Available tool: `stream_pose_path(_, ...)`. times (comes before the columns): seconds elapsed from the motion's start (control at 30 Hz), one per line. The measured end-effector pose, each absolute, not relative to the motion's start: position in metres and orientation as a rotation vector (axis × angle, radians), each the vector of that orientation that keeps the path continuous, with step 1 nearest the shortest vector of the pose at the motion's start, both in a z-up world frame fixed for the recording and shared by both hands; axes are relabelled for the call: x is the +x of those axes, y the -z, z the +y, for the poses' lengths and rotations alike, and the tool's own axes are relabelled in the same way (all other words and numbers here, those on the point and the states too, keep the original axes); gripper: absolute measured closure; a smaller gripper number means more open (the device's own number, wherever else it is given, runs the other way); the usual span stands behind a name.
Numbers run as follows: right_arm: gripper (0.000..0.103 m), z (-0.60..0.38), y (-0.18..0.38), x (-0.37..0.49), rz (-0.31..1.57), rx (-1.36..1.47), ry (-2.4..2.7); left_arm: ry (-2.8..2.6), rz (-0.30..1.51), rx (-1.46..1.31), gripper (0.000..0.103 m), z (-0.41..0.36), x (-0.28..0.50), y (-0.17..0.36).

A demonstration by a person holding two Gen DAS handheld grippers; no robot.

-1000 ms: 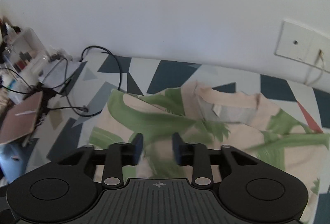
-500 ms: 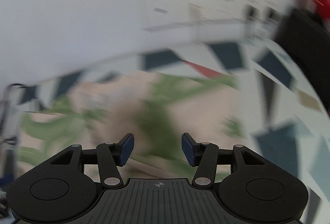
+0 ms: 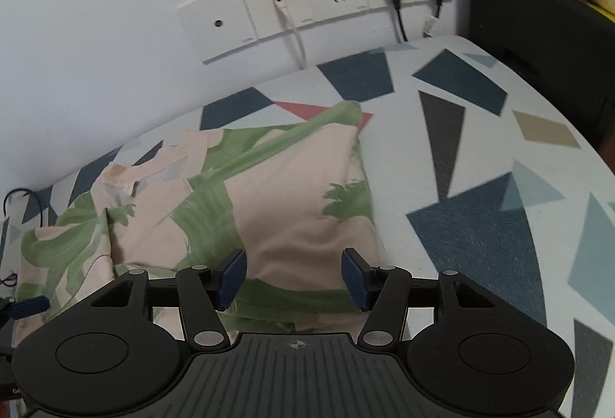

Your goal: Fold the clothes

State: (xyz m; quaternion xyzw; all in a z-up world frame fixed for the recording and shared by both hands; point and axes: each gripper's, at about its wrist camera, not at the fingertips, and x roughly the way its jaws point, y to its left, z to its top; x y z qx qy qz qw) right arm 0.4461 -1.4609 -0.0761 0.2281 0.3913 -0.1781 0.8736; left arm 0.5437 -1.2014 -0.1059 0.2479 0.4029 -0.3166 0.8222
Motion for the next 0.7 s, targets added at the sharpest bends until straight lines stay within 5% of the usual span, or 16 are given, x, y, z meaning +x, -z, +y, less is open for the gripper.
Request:
stream_pose_path(0.07, 0.050, -1.461, 0.078, 0.450, 0.825, 0.467, 0.370, 0.666, 0.877, 0.515, 0.030, -1.201, 0.546, 0.106)
stream_pose_path(0.23, 0.049, -1.464, 0.081, 0.456, 0.834, 0.467, 0.372, 0.660, 0.958, 0.383, 0.081, -1.190, 0.561, 0.100)
stream_pose_path(0.3, 0.049, -1.464, 0.082, 0.457, 0.833, 0.463, 0.378, 0.659, 0.969, 0.337, 0.090, -1.184, 0.566, 0.095)
stream_pose_path(0.7, 0.048, -1.460, 0.081, 0.455, 0.834, 0.458, 0.374, 0.507, 1.106, -0.213, 0.089, -1.104, 0.622, 0.085)
